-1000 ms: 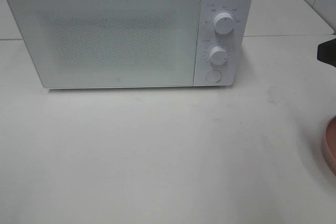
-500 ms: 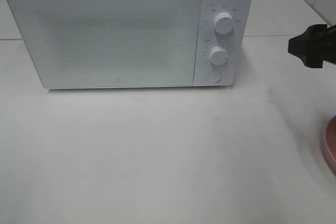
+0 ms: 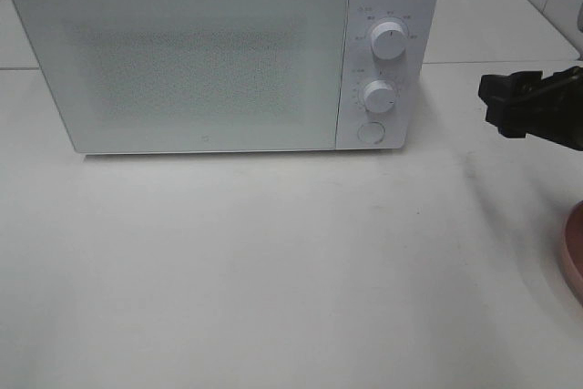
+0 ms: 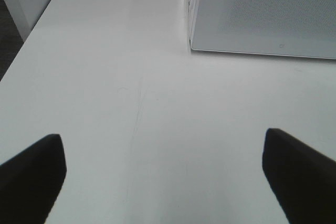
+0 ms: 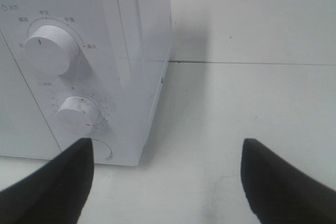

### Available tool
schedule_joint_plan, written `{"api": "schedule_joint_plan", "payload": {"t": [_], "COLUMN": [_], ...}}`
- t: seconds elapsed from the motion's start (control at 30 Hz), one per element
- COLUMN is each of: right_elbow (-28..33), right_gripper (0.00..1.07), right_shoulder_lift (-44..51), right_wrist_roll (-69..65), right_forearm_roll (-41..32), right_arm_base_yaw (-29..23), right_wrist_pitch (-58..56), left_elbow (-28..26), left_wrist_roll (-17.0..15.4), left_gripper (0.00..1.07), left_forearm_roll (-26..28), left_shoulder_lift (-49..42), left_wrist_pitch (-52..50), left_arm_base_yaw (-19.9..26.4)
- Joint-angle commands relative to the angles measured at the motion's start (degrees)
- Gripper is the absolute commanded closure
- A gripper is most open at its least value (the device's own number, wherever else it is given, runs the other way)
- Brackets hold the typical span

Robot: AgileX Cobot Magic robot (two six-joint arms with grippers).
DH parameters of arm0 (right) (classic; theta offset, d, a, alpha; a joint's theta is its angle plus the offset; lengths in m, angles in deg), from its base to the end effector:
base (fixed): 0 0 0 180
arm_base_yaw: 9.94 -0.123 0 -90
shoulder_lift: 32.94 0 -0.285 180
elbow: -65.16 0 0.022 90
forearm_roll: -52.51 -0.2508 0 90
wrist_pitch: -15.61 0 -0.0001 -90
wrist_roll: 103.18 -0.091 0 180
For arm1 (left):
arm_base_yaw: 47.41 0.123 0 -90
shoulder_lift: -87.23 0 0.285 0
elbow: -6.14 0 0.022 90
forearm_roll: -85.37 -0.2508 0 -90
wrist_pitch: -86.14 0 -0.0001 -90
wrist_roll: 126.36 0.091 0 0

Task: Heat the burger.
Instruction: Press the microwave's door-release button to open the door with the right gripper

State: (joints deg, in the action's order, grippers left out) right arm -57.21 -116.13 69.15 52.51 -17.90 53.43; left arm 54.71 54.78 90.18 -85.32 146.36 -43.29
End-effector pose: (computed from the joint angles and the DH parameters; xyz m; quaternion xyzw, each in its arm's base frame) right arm 0.2281 0.0319 0.2049 -0.0020 0.7826 0.0846 0.6167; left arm -0.0050 -0.0070 0.2783 -0.0205 0.8482 -0.0177 0.5290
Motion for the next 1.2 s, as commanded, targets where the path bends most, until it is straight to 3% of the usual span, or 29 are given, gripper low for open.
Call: {"api": "schedule_joint_plan", "payload": {"t": [0.03, 0.3, 0.37, 0.5, 0.67, 0.77, 0.93, 1.2], "right_elbow": [1.38, 2.92, 2.92, 2.86, 2.75, 2.75, 2.75, 1.78], "right_gripper": [0.32, 0.32, 0.32, 0.32, 0.32, 0.32, 0.32, 0.32], "right_shoulder_lift": [-0.86, -5.33, -8.82, -10.77, -15.41, -16.21, -19.94, -20.23], "right_wrist_roll": [1.66, 9.80, 14.67, 16.90, 20.05, 20.17, 20.17, 20.17], "right_forearm_roll": [-2.12, -11.75, -18.51, -23.26, -34.49, -36.04, -41.71, -47.78], "right_arm_base_yaw": [-0.46, -7.96, -13.87, -17.70, -26.01, -27.33, -33.98, -38.73], "right_wrist_pitch": [5.10, 10.14, 13.64, 17.19, 23.38, 24.35, 29.22, 30.37], "left_elbow": [0.11, 0.11, 0.11, 0.11, 0.11, 0.11, 0.11, 0.11], "left_wrist_roll": [0.11, 0.11, 0.11, 0.11, 0.11, 0.11, 0.11, 0.11], "left_gripper": [0.13, 0.13, 0.13, 0.13, 0.13, 0.13, 0.13, 0.13], "left_forearm_roll": [0.46, 0.46, 0.46, 0.46, 0.46, 0.46, 0.46, 0.46], "left_shoulder_lift": [-1.32, -1.32, -1.32, -1.32, -1.32, -1.32, -1.32, -1.32], "left_wrist_pitch": [-0.86, -0.86, -0.86, -0.86, -0.86, -0.86, -0.86, -0.86], "left_arm_base_yaw": [-0.29, -0.29, -0.29, -0.29, -0.29, -0.29, -0.29, -0.29]}}
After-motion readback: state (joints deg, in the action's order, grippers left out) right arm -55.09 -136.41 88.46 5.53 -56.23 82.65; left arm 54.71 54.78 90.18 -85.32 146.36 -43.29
